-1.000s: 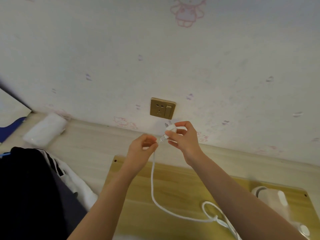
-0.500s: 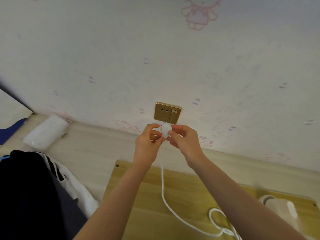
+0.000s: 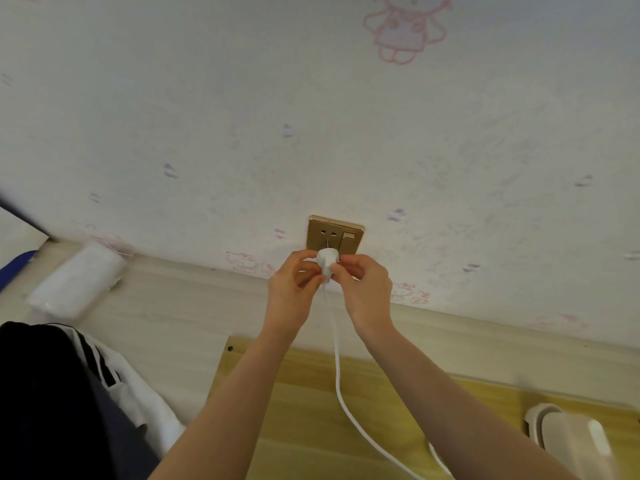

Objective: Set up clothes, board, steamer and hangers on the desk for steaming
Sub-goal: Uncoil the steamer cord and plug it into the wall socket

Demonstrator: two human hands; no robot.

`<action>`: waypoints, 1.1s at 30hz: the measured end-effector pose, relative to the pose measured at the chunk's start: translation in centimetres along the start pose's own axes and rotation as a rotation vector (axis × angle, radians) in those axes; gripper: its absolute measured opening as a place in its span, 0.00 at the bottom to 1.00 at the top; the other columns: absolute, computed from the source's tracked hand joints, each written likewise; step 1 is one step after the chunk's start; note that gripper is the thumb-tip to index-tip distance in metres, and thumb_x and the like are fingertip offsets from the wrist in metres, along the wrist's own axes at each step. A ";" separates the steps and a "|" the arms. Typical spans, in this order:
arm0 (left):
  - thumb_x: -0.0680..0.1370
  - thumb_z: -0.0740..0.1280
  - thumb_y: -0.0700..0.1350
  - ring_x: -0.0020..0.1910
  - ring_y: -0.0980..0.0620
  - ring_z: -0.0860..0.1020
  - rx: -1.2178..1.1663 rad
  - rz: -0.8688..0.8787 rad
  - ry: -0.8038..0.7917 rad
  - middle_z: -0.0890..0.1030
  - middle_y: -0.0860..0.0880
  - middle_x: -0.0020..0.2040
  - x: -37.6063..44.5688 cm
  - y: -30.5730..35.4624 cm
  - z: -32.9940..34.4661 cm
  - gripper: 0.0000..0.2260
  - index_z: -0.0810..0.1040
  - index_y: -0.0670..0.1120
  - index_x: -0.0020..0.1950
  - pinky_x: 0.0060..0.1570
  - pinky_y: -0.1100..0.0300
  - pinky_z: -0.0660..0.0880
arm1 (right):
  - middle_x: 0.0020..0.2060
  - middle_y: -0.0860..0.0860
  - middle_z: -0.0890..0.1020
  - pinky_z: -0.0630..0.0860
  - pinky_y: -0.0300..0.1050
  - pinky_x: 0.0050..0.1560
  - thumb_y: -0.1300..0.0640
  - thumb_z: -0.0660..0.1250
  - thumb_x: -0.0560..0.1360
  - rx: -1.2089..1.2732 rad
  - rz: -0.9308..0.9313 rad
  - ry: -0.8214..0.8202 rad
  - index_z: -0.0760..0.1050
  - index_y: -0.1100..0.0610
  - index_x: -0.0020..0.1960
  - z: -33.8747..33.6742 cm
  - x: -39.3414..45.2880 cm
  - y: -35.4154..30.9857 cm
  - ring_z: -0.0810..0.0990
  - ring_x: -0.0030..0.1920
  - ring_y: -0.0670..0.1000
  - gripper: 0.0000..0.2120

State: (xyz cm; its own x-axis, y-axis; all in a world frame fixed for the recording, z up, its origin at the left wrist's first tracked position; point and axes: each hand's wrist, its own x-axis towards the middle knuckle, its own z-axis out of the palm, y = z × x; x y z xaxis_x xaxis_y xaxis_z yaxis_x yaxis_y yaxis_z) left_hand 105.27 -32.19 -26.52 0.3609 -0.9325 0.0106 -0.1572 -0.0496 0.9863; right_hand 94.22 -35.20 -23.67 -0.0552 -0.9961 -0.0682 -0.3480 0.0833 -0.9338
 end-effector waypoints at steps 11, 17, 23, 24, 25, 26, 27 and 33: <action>0.77 0.68 0.38 0.45 0.59 0.82 -0.128 -0.067 0.092 0.84 0.57 0.44 -0.1 0.6 0.9 0.14 0.79 0.57 0.55 0.50 0.64 0.78 | 0.41 0.45 0.82 0.70 0.22 0.41 0.60 0.70 0.74 -0.040 -0.099 0.066 0.81 0.57 0.50 0.7 0.2 0.0 0.78 0.40 0.34 0.06; 0.78 0.65 0.37 0.53 0.55 0.81 -0.199 -0.129 0.108 0.83 0.56 0.51 0.3 -0.2 0.9 0.15 0.78 0.48 0.63 0.59 0.51 0.77 | 0.39 0.48 0.83 0.72 0.25 0.40 0.60 0.71 0.73 -0.026 -0.107 0.065 0.81 0.57 0.47 1.2 0.5 0.0 0.81 0.40 0.42 0.04; 0.78 0.65 0.36 0.53 0.55 0.82 -0.221 -0.139 0.159 0.84 0.54 0.52 0.4 0.0 1.2 0.13 0.80 0.47 0.61 0.58 0.50 0.77 | 0.38 0.46 0.83 0.74 0.29 0.42 0.61 0.70 0.74 -0.015 -0.157 0.100 0.81 0.57 0.48 1.6 0.5 0.3 0.82 0.41 0.44 0.04; 0.78 0.66 0.36 0.52 0.55 0.82 -0.230 -0.142 0.171 0.84 0.53 0.52 0.4 0.0 1.3 0.13 0.80 0.47 0.61 0.57 0.51 0.78 | 0.39 0.46 0.83 0.74 0.29 0.42 0.61 0.70 0.74 -0.027 -0.173 0.103 0.81 0.57 0.49 1.6 0.6 0.3 0.82 0.41 0.44 0.04; 0.78 0.66 0.36 0.52 0.54 0.82 -0.235 -0.144 0.180 0.84 0.52 0.52 0.4 0.0 1.3 0.13 0.80 0.46 0.60 0.57 0.51 0.78 | 0.39 0.47 0.83 0.74 0.28 0.42 0.61 0.70 0.74 -0.042 -0.189 0.105 0.81 0.58 0.49 1.7 0.6 0.3 0.82 0.41 0.44 0.05; 0.78 0.66 0.36 0.52 0.54 0.82 -0.234 -0.143 0.185 0.84 0.51 0.52 0.4 -0.1 1.4 0.13 0.81 0.46 0.60 0.56 0.52 0.78 | 0.39 0.47 0.83 0.74 0.28 0.42 0.61 0.70 0.75 -0.057 -0.206 0.106 0.81 0.58 0.50 1.7 0.6 0.4 0.81 0.40 0.44 0.05; 0.78 0.66 0.36 0.51 0.54 0.82 -0.230 -0.140 0.188 0.84 0.51 0.52 0.4 -0.1 1.4 0.13 0.81 0.45 0.60 0.55 0.52 0.79 | 0.39 0.48 0.83 0.74 0.28 0.42 0.61 0.69 0.75 -0.071 -0.222 0.107 0.81 0.58 0.50 1.6 0.6 0.4 0.81 0.40 0.44 0.05; 0.78 0.66 0.37 0.51 0.55 0.82 -0.203 -0.161 0.217 0.84 0.55 0.49 0.5 0.1 1.8 0.12 0.81 0.48 0.59 0.57 0.53 0.78 | 0.41 0.48 0.83 0.75 0.28 0.42 0.60 0.69 0.75 -0.081 -0.244 0.082 0.80 0.57 0.51 1.4 0.7 0.5 0.81 0.39 0.43 0.05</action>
State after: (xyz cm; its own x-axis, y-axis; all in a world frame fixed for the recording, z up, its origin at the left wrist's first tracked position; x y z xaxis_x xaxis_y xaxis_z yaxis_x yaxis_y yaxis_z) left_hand 103.76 -33.31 -26.73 0.5566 -0.8198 -0.1345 0.0961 -0.0973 0.9906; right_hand 95.31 -35.91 -24.70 -0.0353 -0.9817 0.1873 -0.4339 -0.1538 -0.8878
